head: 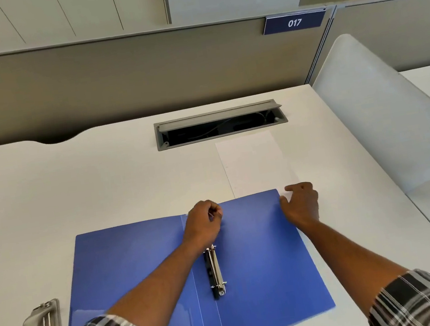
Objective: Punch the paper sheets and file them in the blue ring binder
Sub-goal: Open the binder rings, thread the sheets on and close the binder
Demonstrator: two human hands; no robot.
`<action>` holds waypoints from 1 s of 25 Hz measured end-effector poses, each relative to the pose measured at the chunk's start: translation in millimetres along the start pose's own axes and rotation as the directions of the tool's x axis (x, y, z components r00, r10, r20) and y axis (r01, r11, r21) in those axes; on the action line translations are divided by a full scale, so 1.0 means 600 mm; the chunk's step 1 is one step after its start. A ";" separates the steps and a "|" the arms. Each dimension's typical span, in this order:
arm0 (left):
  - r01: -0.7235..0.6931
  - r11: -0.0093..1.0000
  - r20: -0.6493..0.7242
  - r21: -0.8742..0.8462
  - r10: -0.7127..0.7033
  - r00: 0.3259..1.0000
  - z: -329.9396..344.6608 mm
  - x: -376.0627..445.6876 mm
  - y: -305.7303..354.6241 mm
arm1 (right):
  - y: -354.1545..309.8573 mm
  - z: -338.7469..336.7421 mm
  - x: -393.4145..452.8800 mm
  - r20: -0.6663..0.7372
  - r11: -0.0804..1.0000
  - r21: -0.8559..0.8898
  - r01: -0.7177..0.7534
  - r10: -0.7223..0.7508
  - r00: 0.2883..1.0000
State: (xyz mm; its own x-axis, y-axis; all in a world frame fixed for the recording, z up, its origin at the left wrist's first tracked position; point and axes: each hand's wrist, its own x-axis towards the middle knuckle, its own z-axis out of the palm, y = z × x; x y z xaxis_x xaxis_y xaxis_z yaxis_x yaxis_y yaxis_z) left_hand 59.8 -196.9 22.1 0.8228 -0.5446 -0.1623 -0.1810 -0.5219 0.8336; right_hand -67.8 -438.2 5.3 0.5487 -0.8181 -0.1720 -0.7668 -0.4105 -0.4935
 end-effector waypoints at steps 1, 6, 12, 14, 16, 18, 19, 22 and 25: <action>-0.042 0.998 0.017 0.039 0.042 0.999 0.010 0.014 0.006 | 0.004 -0.002 0.012 0.002 0.996 -0.066 -0.060 0.061 0.998; -0.156 0.932 0.282 0.327 0.061 0.958 0.057 0.074 0.036 | -0.001 -0.003 0.046 -0.082 0.944 -0.213 -0.251 0.238 0.968; -0.227 0.799 0.362 0.558 0.011 0.932 0.087 0.089 0.040 | -0.001 -0.017 0.091 0.032 0.940 0.040 -0.337 0.336 0.941; -0.229 0.797 0.366 0.559 0.010 0.931 0.087 0.091 0.039 | 0.006 -0.026 0.104 0.119 0.934 0.185 -0.306 0.288 0.950; -0.236 0.794 0.374 0.560 0.012 0.927 0.084 0.092 0.039 | 0.015 -0.037 0.115 0.191 0.937 0.239 -0.256 0.213 0.958; -0.240 0.799 0.376 0.552 0.019 0.927 0.081 0.092 0.040 | 0.020 -0.044 0.121 0.226 0.951 0.254 -0.173 0.116 0.967; -0.243 0.802 0.374 0.545 0.027 0.927 0.080 0.091 0.039 | 0.021 -0.047 0.120 0.221 0.957 0.261 -0.129 0.070 0.973; -0.242 0.833 0.352 0.497 0.061 0.934 0.076 0.082 0.029 | 0.019 -0.050 0.114 0.115 0.957 0.287 -0.045 0.012 0.993; -0.220 0.877 0.272 0.426 0.108 0.956 0.068 0.063 0.017 | 0.010 -0.064 0.110 -0.045 0.959 0.283 0.020 -0.008 0.999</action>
State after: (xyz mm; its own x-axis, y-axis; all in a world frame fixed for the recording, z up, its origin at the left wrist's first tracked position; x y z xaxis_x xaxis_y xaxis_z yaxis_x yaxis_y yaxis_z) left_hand 67.3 -249.7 2.8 0.6204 -0.7559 -0.2091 -0.5698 -0.6176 0.5421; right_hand -49.1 -510.0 23.9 0.5393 -0.8320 -0.1299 -0.6299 -0.2962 -0.7179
